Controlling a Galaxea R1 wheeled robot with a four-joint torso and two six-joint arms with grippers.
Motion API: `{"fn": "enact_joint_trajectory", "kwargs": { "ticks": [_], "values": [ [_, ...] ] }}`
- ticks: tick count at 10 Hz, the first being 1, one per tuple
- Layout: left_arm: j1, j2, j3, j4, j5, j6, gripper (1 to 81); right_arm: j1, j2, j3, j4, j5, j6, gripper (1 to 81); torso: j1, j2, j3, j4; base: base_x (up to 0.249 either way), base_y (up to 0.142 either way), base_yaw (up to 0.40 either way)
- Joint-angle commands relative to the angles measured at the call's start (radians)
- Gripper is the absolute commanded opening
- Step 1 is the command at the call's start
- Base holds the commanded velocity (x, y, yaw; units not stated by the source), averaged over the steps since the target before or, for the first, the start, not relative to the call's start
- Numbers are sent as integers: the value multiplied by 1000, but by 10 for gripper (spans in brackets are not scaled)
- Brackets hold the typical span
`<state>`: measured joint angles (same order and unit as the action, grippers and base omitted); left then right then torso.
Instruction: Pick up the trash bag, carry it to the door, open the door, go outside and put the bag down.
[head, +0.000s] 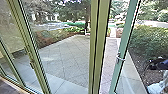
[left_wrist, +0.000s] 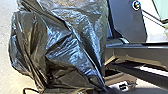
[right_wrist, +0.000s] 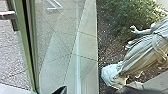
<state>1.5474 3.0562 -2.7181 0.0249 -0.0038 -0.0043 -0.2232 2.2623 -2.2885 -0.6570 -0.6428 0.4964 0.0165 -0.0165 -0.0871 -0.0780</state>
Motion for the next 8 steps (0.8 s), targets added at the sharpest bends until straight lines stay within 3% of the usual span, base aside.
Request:
{"fn": "enact_joint_trajectory", "kwargs": {
  "ticks": [1,2,3,4,5,8],
  "values": [
    [-30,4,3,-5,62,1,10,156,-54,-37,-82,-52,-7,811,0,0,0,-35,0,0,0],
    [-30,4,3,-5,62,1,10,155,-57,-37,-84,-52,-7,811,0,0,0,-50,0,0,0],
    [-31,4,3,-5,62,1,10,150,-57,-43,-85,-52,-18,811,0,0,0,-30,0,0,0],
    [-30,4,3,-5,62,1,10,152,-57,-55,-88,-39,-24,811,0,0,0,-44,0,0,0],
    [-30,6,3,-5,62,1,10,150,-56,-77,-98,-20,-25,811,0,0,0,-48,0,0,0],
    [-31,6,3,-5,62,0,10,159,-56,-117,-197,6,-27,811,0,0,0,-48,0,0,0]
  ]
}}
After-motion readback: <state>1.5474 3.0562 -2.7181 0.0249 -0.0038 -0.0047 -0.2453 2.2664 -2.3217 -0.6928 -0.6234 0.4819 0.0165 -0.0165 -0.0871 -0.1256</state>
